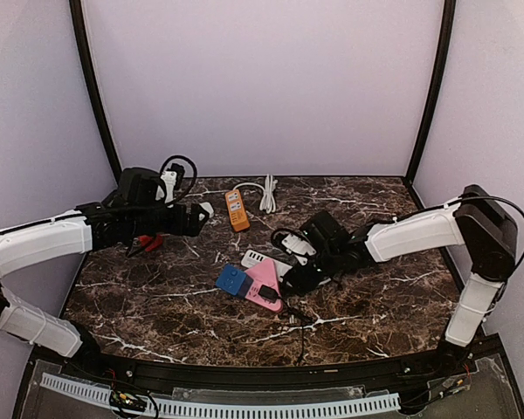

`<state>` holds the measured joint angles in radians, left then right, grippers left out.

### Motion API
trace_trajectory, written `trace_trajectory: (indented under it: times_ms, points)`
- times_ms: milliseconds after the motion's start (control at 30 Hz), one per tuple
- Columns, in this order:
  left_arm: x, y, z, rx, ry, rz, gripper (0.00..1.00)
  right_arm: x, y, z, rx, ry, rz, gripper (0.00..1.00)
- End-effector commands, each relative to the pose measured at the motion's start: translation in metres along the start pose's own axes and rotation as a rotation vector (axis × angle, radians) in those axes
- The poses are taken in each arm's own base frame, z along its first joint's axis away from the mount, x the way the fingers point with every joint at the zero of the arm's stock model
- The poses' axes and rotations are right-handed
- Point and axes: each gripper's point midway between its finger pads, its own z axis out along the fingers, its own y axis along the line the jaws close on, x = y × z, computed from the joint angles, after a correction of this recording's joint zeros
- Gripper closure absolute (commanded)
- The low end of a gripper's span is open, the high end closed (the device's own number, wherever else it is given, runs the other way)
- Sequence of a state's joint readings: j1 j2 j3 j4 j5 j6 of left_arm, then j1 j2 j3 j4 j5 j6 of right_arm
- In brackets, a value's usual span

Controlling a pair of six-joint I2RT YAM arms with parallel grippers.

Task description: Pull the plug off the socket

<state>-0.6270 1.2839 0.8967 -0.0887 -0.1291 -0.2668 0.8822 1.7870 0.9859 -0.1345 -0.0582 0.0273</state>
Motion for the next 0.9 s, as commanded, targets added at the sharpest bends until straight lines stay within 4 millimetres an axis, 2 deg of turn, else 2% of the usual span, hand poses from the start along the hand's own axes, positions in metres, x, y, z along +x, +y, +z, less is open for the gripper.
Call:
trace_trajectory:
  times_ms: [0, 167, 333, 467, 567, 667, 867]
  points:
    - [-0.005, -0.009, -0.01, 0.039, 0.014, 0.016, 0.01, -0.012, 0.003, -0.023, -0.003, -0.034, 0.015, 0.19]
    - [0.015, -0.031, -0.018, 0.133, 0.046, 0.06, 0.01, -0.035, 0.007, -0.048, -0.023, -0.106, 0.002, 0.11]
    - [0.04, -0.05, -0.029, 0.177, 0.056, 0.073, 0.01, -0.057, 0.003, -0.063, -0.061, -0.171, 0.007, 0.09]
    - [0.064, -0.06, -0.03, 0.192, 0.094, 0.098, 0.01, -0.073, 0.003, -0.06, -0.101, -0.189, -0.001, 0.09]
    - [0.084, -0.068, -0.026, 0.209, 0.147, 0.126, 0.01, -0.085, 0.01, -0.052, -0.157, -0.194, -0.011, 0.1]
    - [0.1, -0.077, -0.025, 0.244, 0.197, 0.137, 0.01, -0.089, 0.015, -0.04, -0.196, -0.179, -0.011, 0.11]
    - [0.12, -0.089, -0.024, 0.268, 0.25, 0.179, 0.01, -0.09, 0.023, -0.026, -0.255, -0.166, -0.012, 0.12]
